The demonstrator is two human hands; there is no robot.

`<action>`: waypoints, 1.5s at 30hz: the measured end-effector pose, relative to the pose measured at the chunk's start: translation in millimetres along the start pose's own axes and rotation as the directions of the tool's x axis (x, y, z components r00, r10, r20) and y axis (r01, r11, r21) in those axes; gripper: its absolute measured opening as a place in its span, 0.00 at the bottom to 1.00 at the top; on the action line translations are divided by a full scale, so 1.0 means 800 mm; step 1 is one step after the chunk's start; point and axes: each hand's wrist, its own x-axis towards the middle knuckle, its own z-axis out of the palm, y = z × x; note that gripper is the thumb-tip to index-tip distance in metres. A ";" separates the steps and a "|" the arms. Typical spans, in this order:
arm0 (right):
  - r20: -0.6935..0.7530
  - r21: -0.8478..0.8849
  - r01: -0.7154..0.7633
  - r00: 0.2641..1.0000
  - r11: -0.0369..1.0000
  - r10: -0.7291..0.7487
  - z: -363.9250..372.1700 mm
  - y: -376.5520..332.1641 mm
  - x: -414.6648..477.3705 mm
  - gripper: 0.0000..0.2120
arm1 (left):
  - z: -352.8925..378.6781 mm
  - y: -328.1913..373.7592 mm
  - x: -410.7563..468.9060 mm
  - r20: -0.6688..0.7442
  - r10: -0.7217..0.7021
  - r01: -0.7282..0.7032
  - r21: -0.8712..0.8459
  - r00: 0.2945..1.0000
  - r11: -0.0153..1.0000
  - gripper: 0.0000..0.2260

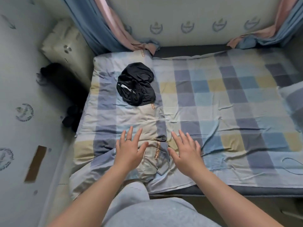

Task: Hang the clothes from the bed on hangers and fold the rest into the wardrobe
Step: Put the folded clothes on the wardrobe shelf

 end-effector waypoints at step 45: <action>-0.069 -0.165 -0.085 0.995 0.983 0.074 0.181 -0.026 1.079 0.34 | 0.117 -0.273 1.134 -0.280 0.138 -0.098 0.151 0.950 0.984 0.32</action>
